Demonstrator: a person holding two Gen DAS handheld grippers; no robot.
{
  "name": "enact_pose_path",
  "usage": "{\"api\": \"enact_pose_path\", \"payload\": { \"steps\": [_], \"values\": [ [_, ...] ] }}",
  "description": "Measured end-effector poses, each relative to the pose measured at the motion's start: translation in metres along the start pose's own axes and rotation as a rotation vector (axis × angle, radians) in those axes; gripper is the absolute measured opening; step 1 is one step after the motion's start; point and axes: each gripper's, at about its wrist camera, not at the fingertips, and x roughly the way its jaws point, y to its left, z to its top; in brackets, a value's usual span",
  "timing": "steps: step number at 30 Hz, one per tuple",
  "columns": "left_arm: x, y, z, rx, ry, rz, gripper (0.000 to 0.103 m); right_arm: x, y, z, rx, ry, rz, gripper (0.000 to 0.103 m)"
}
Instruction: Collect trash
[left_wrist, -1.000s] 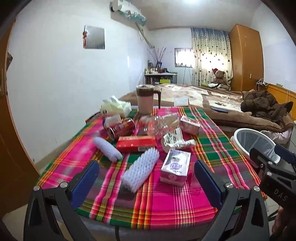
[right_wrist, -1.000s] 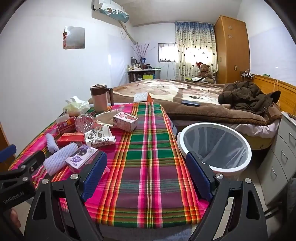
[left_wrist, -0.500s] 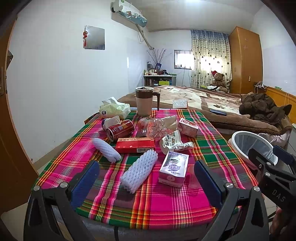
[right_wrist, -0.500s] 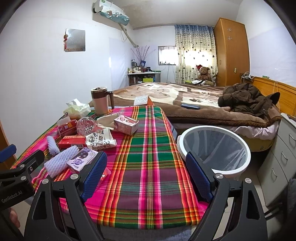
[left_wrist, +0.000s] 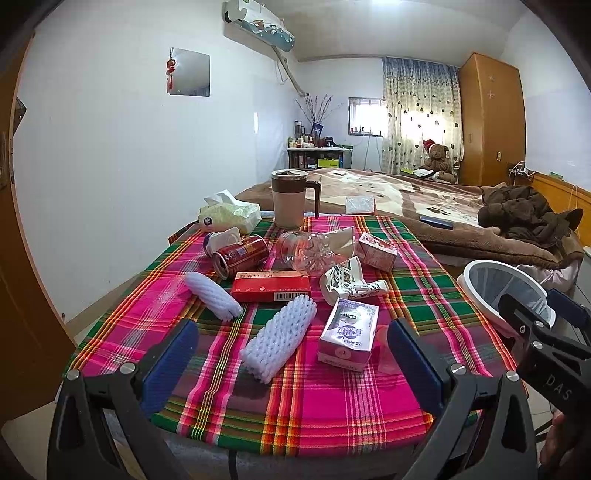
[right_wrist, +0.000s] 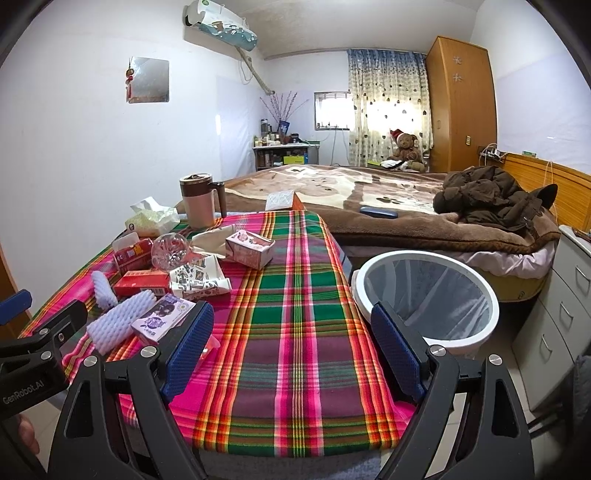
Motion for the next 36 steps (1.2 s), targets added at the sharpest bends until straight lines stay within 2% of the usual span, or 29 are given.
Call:
{"api": "enact_pose_path", "payload": {
  "steps": [36],
  "values": [
    [0.0039,0.0017,-0.0035,-0.002,0.014,-0.003,0.103,0.0017,0.0012,0.0005,-0.005,-0.001,-0.005,0.089]
  ]
}}
